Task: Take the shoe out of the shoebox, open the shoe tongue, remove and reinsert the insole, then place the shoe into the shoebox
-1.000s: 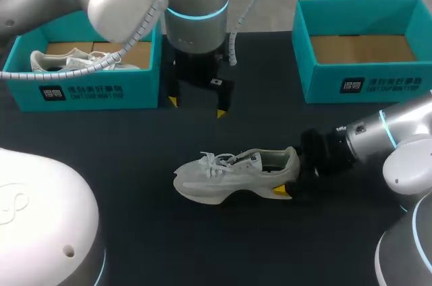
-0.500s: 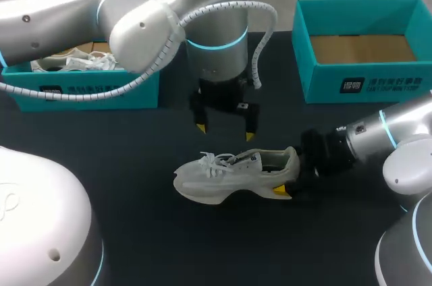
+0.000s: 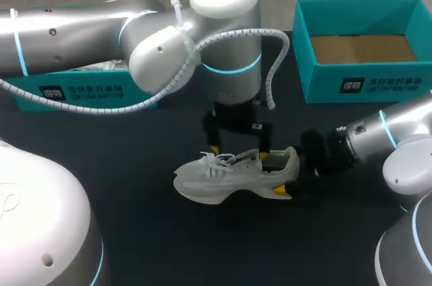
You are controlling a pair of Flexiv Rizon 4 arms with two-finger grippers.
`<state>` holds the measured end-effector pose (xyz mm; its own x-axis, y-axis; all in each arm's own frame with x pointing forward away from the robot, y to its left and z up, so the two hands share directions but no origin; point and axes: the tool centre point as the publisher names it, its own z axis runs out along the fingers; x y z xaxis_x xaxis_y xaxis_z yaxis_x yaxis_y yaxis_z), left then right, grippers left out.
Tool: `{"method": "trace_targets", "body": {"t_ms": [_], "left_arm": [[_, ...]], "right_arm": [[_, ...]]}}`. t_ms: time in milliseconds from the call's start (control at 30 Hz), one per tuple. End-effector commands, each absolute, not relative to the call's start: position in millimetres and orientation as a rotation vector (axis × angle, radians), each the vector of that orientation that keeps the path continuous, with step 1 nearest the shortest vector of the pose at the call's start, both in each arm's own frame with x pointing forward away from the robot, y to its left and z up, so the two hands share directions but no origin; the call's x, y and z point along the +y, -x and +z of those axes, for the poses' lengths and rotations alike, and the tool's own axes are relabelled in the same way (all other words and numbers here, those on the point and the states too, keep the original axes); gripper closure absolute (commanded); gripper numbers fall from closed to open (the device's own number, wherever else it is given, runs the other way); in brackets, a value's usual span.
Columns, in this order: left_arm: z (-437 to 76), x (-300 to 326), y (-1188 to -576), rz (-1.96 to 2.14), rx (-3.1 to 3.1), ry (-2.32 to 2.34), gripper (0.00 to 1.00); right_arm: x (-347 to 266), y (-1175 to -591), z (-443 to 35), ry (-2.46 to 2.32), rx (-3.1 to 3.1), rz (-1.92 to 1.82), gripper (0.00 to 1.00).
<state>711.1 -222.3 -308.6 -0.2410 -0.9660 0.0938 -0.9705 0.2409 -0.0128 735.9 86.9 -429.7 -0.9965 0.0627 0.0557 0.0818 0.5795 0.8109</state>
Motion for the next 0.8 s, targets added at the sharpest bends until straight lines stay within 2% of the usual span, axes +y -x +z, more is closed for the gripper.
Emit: {"method": "trace_targets", "body": {"t_ms": [33,800], "left_arm": [[-321.4,-236.0,-715.2,0.089,-2.422,-1.914,0.0],[-327.0,-228.1,-719.4,0.144,-2.324,-2.024,0.0]], "right_arm": [[90.5,-735.8,-434.7,0.128,-2.774,-1.423,1.0],[90.5,-735.8,-434.7,0.128,-2.774,-1.423,1.0]]}}
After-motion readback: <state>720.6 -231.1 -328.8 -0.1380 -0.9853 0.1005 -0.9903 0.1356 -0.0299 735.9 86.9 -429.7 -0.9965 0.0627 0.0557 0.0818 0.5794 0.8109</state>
